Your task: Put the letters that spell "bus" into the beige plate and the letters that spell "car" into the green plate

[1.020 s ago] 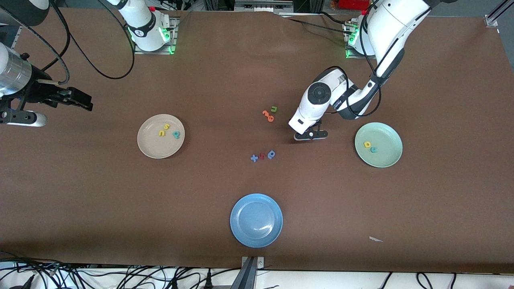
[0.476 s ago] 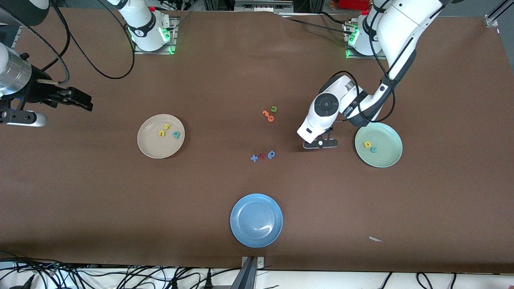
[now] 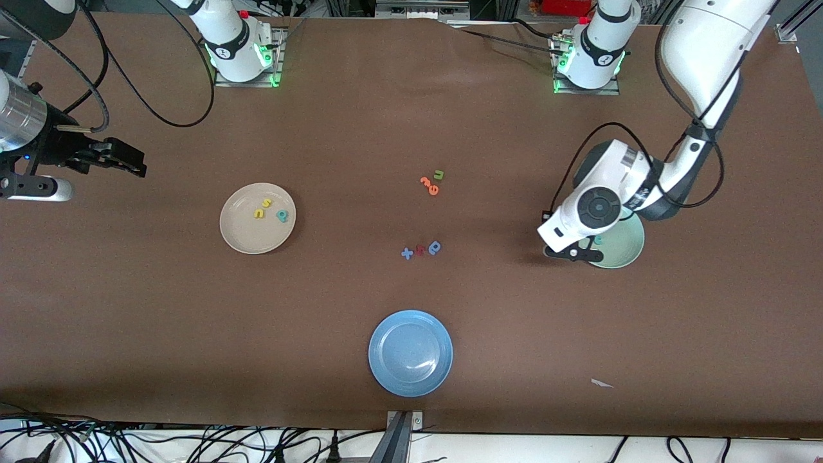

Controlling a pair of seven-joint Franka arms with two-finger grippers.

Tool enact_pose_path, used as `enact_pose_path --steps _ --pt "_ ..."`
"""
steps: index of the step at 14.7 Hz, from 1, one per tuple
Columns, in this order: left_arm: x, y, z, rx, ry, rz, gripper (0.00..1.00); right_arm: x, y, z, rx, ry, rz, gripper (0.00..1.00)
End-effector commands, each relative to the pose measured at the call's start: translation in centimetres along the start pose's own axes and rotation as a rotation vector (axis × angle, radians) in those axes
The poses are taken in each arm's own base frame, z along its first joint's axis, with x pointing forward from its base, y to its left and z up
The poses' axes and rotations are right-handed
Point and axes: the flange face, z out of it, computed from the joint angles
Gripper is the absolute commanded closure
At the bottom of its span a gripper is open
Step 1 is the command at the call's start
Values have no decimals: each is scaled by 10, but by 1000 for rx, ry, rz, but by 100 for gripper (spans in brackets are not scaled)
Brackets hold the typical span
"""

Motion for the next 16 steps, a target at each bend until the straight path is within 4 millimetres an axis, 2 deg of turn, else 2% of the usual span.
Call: enact_pose_path --steps 1,2,3,4,5,6,9,11,14,15,16 --pt "-6 -39 4 7 -39 81 100 2 3 -6 -9 12 -17 0" --pt "-7 -52 7 0 -51 92 100 2 2 -6 -9 10 -19 0" --pt "-8 -66 10 -7 -64 111 80 2 3 -6 -9 10 -17 0" --pt "-8 -71 10 -11 -70 128 20 2 3 -6 -11 11 -17 0" --pt "-8 -76 9 -14 -68 109 0 2 3 -6 -9 10 -17 0" --pt "-8 -83 5 -11 -61 95 0 3 2 -6 -6 12 -18 0" --pt "-3 -132 -44 -6 -99 29 0 5 1 -8 1 37 -20 0" --pt "-6 -153 -73 -2 -133 -10 0 6 0 -9 3 46 -15 0" --pt "-10 -175 -104 -4 -135 -53 0 7 -4 -8 4 49 -12 0" --pt "-12 -187 -107 -12 -128 -71 0 8 -4 -7 4 48 -11 0" --pt "-20 -204 -118 -22 -107 -102 0 8 -3 -7 6 47 -9 0"
